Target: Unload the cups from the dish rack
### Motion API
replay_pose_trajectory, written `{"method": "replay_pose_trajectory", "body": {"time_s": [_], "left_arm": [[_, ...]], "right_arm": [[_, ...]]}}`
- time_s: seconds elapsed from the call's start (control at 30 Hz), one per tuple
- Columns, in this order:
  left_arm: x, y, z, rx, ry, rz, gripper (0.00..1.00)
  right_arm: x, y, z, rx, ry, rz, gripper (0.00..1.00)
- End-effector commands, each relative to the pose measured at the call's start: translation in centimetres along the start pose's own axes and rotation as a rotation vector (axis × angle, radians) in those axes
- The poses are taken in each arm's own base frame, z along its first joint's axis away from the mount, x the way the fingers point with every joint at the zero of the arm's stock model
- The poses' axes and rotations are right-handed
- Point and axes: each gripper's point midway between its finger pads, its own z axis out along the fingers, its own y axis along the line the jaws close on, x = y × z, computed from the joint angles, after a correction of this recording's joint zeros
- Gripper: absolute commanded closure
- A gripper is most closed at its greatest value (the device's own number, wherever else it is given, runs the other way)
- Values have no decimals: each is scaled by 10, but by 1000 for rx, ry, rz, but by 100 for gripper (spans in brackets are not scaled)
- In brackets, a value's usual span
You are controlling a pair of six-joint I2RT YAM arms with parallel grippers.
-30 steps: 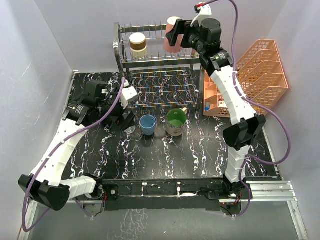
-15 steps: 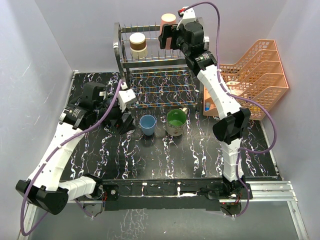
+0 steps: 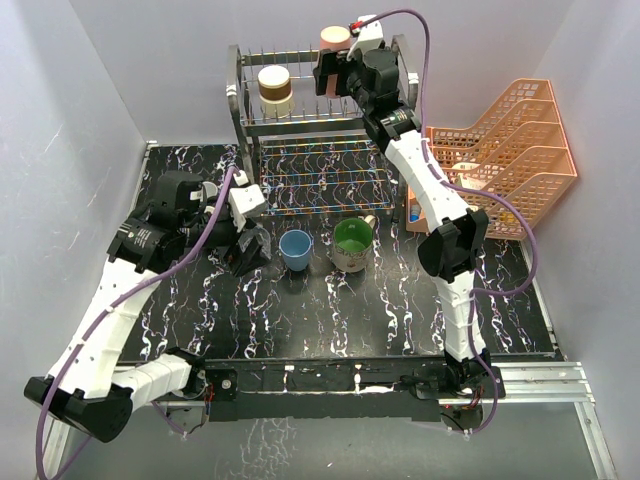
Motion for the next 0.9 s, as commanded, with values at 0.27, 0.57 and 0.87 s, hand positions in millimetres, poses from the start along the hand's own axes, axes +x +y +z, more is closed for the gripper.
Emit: {"method": "replay_pose_trajectory", "body": {"time_s": [0.27, 0.57, 0.87], "left_arm": [[2, -6, -1, 7, -26, 3, 8], [-6, 9, 3, -54, -51, -7, 8], [-64, 43, 6, -165, -272, 189, 8]], "right_arm": [[-70, 14, -4, -52, -234, -4, 38], [-160, 16, -59, -44, -396, 57, 53], [-181, 16, -136, -45, -321, 180, 67]]}}
